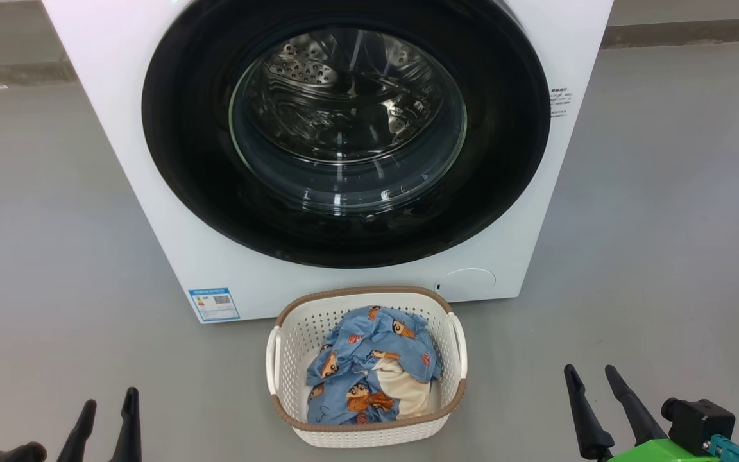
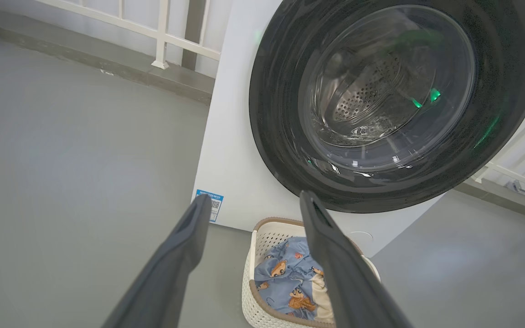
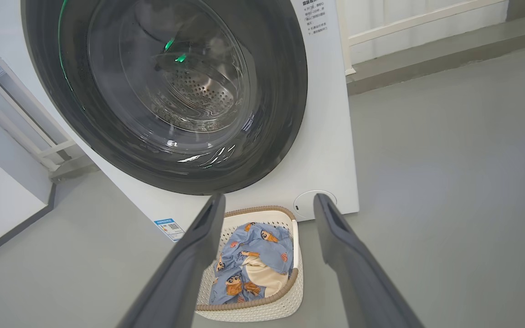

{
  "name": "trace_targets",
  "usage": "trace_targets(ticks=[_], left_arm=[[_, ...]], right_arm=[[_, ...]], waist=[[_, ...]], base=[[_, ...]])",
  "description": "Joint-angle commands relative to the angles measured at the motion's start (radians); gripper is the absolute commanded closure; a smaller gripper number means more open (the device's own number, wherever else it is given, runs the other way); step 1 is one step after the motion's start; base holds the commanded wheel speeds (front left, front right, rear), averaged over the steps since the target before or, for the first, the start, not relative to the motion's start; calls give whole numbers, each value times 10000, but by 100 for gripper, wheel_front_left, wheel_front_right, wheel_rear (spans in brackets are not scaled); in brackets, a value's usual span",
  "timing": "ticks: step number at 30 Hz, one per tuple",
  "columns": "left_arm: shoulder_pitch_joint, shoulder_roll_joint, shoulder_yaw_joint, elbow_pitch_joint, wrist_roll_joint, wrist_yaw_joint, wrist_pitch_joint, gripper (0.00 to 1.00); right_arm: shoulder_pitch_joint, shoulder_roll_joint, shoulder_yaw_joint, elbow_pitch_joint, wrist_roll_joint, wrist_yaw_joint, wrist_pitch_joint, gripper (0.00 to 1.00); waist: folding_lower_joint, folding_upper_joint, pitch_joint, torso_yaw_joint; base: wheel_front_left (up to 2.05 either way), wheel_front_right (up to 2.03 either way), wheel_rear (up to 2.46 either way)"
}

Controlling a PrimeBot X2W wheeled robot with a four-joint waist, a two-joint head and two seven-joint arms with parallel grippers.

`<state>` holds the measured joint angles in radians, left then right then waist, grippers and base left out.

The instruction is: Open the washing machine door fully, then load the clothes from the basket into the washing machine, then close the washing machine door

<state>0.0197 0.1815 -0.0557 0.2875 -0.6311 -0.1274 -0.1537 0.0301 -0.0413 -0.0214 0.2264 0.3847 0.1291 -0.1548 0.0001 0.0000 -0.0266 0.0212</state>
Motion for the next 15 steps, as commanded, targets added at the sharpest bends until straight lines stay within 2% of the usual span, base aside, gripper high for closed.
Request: trace_targets(ticks=[1, 15], left_arm=[[-97, 297, 266, -305, 363, -25, -164, 0], [97, 559, 225, -276, 2122, -28, -581, 0]], right_arm=[[-121, -129, 167, -247, -413, 12, -168, 0], [128, -116, -33, -225, -2145, 13, -577, 0]], waist=[[-1, 0, -6, 0], [-1, 0, -88, 19]], base=[[0, 0, 0], [0, 0, 0]])
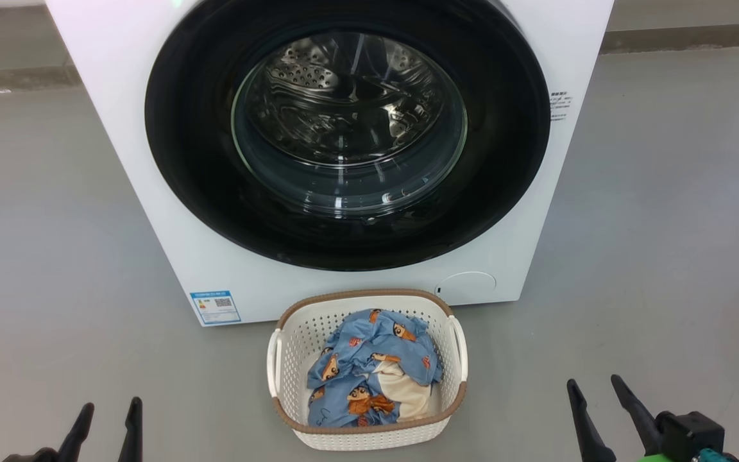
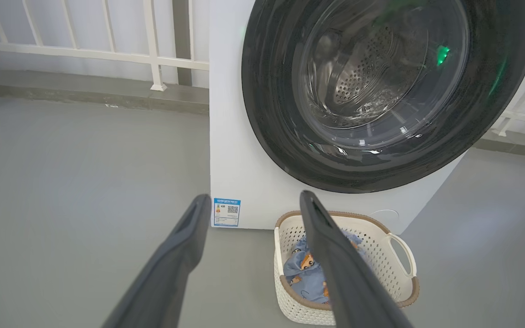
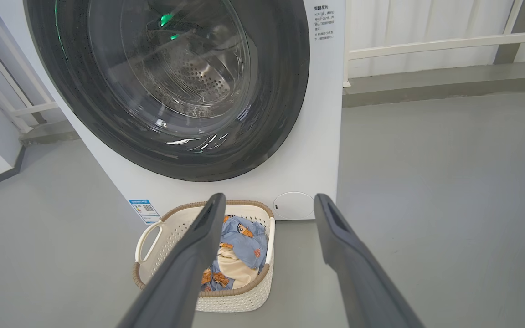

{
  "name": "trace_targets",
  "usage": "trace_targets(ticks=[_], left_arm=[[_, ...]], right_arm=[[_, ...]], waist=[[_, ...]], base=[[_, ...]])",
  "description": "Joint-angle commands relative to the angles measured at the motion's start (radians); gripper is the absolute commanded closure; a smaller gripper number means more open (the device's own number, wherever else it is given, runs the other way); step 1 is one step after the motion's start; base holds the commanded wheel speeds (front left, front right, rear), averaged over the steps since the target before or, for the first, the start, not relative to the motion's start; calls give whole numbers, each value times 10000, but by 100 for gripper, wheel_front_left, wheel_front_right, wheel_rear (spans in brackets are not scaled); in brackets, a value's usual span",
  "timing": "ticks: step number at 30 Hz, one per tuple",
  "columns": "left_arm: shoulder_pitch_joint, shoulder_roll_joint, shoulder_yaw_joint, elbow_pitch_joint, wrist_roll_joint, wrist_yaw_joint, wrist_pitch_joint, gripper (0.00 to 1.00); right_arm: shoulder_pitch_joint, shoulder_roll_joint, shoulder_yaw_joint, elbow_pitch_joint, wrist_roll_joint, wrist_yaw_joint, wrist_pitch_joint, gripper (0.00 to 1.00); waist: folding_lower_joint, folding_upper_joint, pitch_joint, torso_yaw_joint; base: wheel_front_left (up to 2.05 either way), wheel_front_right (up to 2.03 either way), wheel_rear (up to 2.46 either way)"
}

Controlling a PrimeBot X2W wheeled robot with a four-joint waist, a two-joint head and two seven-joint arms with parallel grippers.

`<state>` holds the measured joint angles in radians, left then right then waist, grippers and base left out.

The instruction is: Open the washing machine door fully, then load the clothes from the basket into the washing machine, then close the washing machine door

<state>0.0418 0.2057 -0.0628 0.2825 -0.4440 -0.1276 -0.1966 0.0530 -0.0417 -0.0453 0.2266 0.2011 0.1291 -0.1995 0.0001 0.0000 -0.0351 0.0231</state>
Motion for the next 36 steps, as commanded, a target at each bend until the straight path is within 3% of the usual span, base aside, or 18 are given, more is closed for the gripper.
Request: trace_targets(ticks=[1, 17, 36], left_arm=[[-108, 334, 294, -208, 361, -27, -181, 0], [21, 628, 259, -68, 2013, -31, -651, 0], [-20, 589, 429, 167, 1734, -31, -651, 0]], right_arm=[[-88, -111, 207, -235, -439, 14, -160, 0], [52, -91, 73, -365, -2311, 16, -623, 0], [68, -86, 88, -421, -2183, 16, -623, 0]], waist=[[-1, 0, -7, -1], [-1, 0, -37, -14], [-1, 0, -4, 1]], base=[[0, 0, 0], [0, 0, 0], [0, 0, 0]])
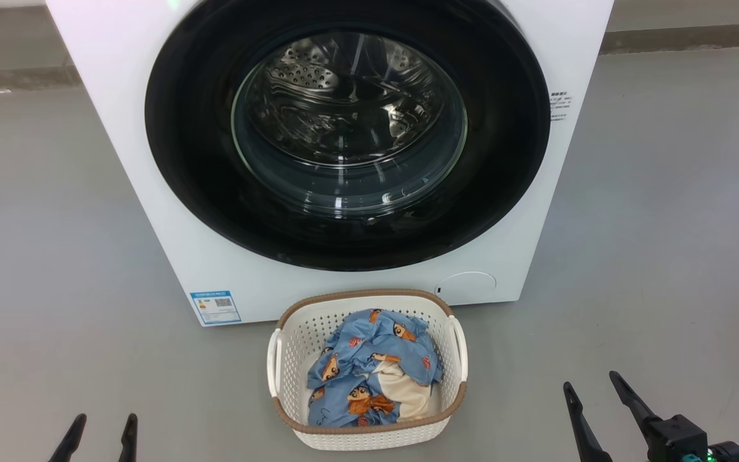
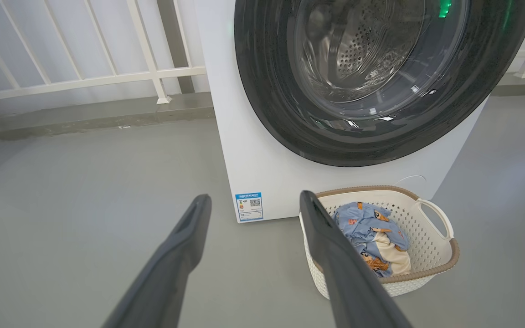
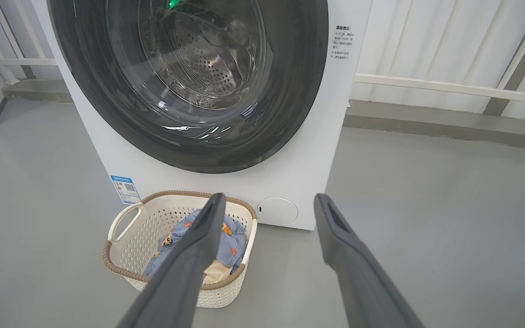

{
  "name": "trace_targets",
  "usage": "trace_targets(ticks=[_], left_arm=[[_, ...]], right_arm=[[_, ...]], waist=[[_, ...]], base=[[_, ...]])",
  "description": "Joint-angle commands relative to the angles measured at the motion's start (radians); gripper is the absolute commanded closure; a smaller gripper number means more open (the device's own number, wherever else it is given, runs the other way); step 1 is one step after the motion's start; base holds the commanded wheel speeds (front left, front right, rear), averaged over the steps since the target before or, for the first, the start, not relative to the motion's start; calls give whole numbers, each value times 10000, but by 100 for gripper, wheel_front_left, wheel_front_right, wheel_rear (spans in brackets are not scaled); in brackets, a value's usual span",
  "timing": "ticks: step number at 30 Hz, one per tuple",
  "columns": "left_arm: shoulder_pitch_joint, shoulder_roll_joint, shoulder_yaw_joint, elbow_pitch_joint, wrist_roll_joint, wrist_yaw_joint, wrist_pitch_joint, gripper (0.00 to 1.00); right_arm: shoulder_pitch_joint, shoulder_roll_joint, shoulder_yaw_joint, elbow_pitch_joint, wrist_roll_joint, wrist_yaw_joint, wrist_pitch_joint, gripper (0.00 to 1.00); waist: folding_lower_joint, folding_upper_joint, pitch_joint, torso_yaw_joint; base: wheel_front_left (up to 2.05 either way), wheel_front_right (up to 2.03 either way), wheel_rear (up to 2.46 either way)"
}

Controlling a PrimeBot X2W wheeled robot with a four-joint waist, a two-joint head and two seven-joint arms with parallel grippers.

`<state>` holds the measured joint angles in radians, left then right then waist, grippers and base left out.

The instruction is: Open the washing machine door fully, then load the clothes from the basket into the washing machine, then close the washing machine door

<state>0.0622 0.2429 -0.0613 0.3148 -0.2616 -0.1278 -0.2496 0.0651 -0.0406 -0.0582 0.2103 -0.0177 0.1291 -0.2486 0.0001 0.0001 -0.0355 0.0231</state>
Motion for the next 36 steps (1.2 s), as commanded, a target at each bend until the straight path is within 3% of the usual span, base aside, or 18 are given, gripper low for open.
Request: trace_targets(ticks=[1, 14, 36], left_arm=[[-222, 213, 423, -146, -106, -29, -122, 0], [-291, 97, 713, -107, -156, -29, -122, 0], [-350, -17, 961, -398, -161, -29, -122, 0]], right_arm=[[-58, -98, 211, -251, -2, 16, -132, 0], [-43, -97, 213, -240, 38, 16, -132, 0], [-17, -97, 242, -257, 150, 16, -132, 0]], waist=[[0, -1, 0, 2], [0, -1, 0, -30], [0, -1, 156, -154]], base=[[0, 0, 0], [25, 25, -50], [104, 104, -208]])
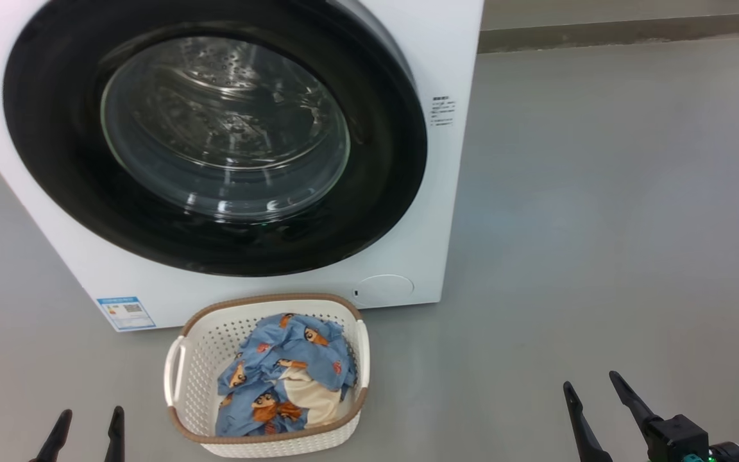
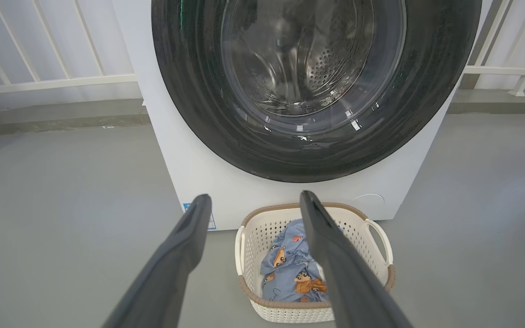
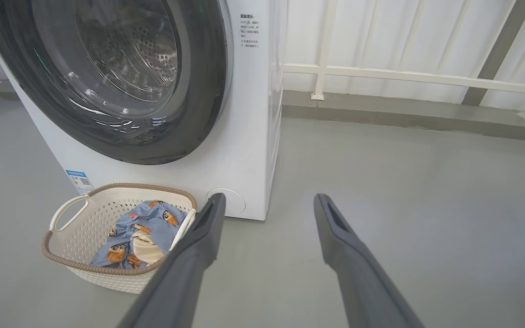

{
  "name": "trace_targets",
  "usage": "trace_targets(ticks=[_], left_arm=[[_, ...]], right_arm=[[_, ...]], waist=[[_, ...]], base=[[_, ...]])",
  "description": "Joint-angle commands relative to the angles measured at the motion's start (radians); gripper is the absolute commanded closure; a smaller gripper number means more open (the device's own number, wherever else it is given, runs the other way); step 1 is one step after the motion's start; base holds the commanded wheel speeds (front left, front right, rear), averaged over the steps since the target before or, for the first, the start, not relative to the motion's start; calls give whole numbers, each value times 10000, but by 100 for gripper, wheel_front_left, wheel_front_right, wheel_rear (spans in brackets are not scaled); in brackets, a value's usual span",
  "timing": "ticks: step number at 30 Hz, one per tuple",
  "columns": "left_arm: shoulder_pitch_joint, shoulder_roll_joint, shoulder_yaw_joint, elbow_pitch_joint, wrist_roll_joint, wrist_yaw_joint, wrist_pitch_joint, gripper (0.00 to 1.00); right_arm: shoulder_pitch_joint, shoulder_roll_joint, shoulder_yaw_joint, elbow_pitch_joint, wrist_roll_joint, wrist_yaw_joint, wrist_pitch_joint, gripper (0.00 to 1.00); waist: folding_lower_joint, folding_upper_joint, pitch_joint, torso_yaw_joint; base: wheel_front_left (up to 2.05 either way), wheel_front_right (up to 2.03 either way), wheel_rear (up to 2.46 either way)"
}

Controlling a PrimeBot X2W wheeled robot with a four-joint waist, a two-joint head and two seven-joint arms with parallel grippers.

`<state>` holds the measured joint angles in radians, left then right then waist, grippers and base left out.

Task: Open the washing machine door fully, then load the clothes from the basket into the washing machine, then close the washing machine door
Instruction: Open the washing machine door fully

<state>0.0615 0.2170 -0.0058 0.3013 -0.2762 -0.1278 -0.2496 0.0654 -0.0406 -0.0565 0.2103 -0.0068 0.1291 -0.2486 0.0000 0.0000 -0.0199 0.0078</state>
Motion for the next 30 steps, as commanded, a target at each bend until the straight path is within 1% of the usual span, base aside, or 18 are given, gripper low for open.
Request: trace_targets(ticks=[1, 6, 19, 20, 21, 22, 30], left_arm=[[-342, 241, 403, -282, -16, -29, -122, 0], [-310, 239, 382, -286, -22, -29, -122, 0], [-295, 219, 364, -192, -2, -29, -122, 0], [-295, 217, 364, -192, -6, -29, -122, 0], [-293, 214, 365, -190, -12, -29, -122, 0], [-292, 213, 365, -188, -16, -29, -122, 0], [-281, 192, 381, -212, -18, -29, -122, 0]], right_arm=[[-16, -97, 227, -259, 43, 16, -132, 0], [-1, -97, 237, -258, 55, 16, -132, 0], [1, -97, 180, -335, 122, 16, -132, 0], [1, -97, 191, -326, 133, 16, -132, 42], [-2, -97, 214, -312, 156, 16, -132, 75], [-3, -97, 268, -288, 206, 16, -132, 100], [-30, -97, 378, -216, 274, 16, -132, 100]], waist=[[0, 0, 1, -4], [0, 0, -3, -23], [0, 0, 13, 16], [0, 0, 18, 19], [0, 0, 23, 21], [0, 0, 28, 23], [0, 0, 37, 18]], base=[[56, 56, -111], [32, 32, -64], [1, 1, -1], [0, 0, 0], [0, 0, 0], [0, 0, 0], [0, 0, 0]])
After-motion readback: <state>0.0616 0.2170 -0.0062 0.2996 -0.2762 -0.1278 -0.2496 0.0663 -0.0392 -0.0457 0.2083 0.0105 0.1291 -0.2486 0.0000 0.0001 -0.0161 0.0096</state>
